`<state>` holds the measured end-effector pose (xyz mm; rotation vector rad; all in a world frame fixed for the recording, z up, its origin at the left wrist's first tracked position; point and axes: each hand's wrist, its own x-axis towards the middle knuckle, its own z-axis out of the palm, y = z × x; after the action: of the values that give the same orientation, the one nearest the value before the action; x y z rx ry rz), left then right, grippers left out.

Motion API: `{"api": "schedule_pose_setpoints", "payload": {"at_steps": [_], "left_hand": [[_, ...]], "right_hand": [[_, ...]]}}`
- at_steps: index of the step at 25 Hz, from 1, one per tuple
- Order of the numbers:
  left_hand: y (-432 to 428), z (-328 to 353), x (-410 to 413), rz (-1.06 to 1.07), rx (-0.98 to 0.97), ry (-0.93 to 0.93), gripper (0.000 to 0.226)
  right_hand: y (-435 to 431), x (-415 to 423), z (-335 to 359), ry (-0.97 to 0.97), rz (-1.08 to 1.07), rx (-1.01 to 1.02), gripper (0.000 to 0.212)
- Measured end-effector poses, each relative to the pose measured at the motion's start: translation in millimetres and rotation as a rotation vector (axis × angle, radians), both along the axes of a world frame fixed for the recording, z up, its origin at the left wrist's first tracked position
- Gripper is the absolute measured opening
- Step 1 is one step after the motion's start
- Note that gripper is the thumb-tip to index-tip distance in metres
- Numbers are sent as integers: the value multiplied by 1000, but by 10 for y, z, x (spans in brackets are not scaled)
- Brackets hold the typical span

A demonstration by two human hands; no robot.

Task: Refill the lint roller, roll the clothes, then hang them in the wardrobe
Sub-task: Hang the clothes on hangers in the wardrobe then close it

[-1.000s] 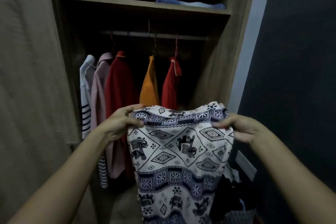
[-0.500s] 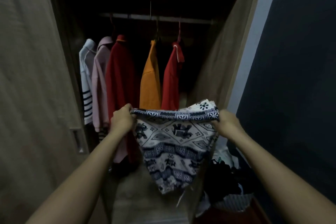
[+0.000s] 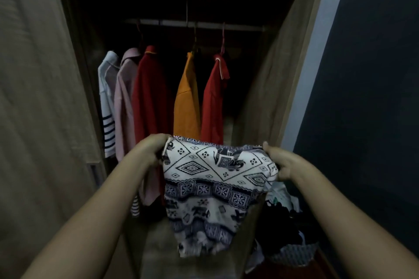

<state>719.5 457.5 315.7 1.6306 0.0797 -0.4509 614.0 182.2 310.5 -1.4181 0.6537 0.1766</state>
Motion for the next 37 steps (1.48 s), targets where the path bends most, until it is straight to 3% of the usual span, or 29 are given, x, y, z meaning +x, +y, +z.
{"api": "schedule_pose_setpoints", "payload": {"at_steps": [2, 5, 7, 8, 10, 13, 14, 16, 18, 19, 21, 23, 26, 28, 31, 32, 34, 37], "left_hand": [[43, 71, -78, -16, -152, 138, 26], [149, 158, -160, -67, -280, 77, 18], [252, 146, -201, -180, -140, -92, 65], [304, 128, -189, -217, -60, -136, 73], [376, 110, -206, -219, 53, -182, 63], [347, 172, -314, -199, 213, -291, 26], [318, 190, -327, -190, 249, -356, 15], [277, 274, -330, -147, 285, -462, 3], [290, 369, -245, -108, 245, -516, 10], [300, 441, -226, -105, 184, -523, 13], [304, 577, -187, -178, 116, -542, 30], [278, 645, -146, -276, 333, -651, 41], [232, 602, 8, -271, 959, -964, 31], [227, 530, 131, -196, 1033, -1053, 30], [184, 436, 166, -70, 616, -914, 36], [140, 384, 136, -27, 466, -851, 42], [51, 251, 113, 7, 355, -776, 44], [-27, 78, 138, -76, 234, -524, 42]], "right_hand": [[-43, -88, 61, -71, 107, 202, 42], [-101, -138, 76, -305, 88, 358, 92], [-136, -108, 29, -298, 1, 145, 98], [-167, -107, 24, -290, 11, 43, 100], [-197, -141, 21, -228, 98, -151, 93], [-67, -217, 105, -96, 221, -510, 27], [-19, -234, 133, -94, 223, -570, 14], [-45, -228, 188, -207, 201, -490, 24], [-82, -244, 300, -370, 247, -304, 45], [-95, -252, 356, -414, 299, -330, 54], [-107, -218, 453, -436, 308, -603, 56], [-119, -167, 550, -446, 218, -954, 44], [-206, -125, 626, -396, 146, -1313, 21], [-250, -136, 613, -465, 56, -1234, 16], [-192, -215, 538, -533, -75, -649, 41], [-167, -219, 496, -495, -78, -531, 57], [-123, -201, 363, -432, -37, -462, 76], [-97, -173, 257, -314, -88, -279, 56]]}}
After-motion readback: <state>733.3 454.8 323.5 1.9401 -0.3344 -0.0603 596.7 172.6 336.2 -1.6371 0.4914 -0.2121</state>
